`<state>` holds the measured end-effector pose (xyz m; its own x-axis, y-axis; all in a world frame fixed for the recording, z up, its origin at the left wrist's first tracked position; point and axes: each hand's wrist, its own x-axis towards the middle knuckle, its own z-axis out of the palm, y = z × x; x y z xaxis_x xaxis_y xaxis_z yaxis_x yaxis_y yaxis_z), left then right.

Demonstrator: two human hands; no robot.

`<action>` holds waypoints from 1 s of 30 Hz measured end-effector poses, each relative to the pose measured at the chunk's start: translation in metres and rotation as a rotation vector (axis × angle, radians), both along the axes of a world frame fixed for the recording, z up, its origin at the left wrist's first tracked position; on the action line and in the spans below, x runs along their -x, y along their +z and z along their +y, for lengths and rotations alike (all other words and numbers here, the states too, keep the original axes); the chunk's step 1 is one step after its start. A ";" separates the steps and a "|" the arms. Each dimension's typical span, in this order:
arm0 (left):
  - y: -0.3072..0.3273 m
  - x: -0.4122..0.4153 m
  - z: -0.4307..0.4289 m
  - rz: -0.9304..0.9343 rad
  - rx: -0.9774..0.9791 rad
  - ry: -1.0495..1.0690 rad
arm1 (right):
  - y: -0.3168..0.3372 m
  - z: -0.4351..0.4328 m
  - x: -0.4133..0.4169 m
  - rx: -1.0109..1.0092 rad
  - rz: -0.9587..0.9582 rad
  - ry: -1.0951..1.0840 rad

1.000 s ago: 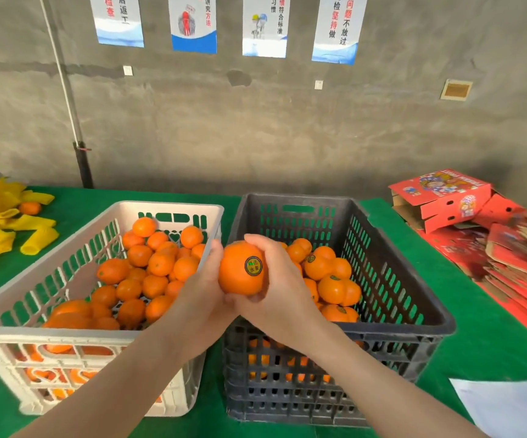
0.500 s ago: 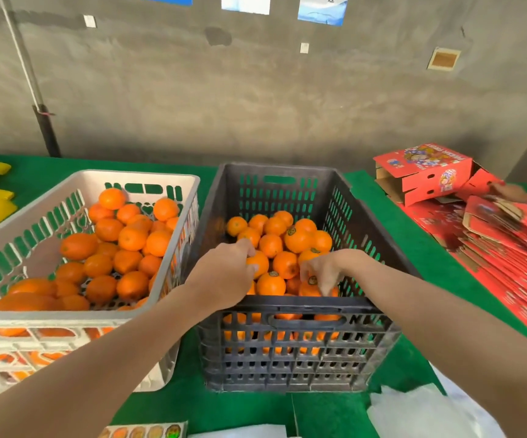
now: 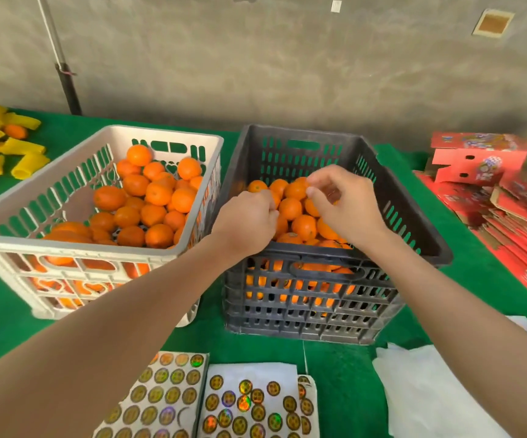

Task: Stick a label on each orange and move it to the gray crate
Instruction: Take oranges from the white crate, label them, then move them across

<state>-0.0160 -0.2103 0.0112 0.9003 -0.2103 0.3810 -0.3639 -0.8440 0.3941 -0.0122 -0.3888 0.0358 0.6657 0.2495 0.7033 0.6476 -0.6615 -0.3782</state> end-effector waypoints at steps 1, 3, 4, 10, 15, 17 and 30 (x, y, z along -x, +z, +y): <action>0.000 0.002 0.000 -0.018 0.005 0.014 | -0.004 0.010 0.023 -0.055 -0.050 0.109; -0.001 0.006 0.000 -0.034 -0.001 0.022 | -0.027 0.026 0.063 -0.043 0.033 0.282; -0.001 0.008 -0.001 -0.036 -0.007 0.021 | -0.044 0.031 0.078 0.009 0.133 0.324; -0.004 0.016 0.000 -0.116 0.016 0.008 | -0.159 0.037 0.094 0.754 0.896 0.177; -0.019 0.052 0.007 -0.312 0.334 -0.180 | -0.188 0.042 0.086 0.878 1.063 0.037; -0.044 0.075 0.014 -0.434 0.304 -0.257 | -0.190 0.043 0.085 0.819 1.096 0.039; -0.150 0.092 0.017 1.003 0.193 -0.163 | -0.160 0.016 0.099 0.184 0.988 0.209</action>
<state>-0.1077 -0.1936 -0.1388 0.7884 -0.3733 -0.4889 0.1022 -0.7043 0.7025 -0.1110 -0.3726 -0.1238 0.8573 0.4759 -0.1967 0.2108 -0.6728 -0.7092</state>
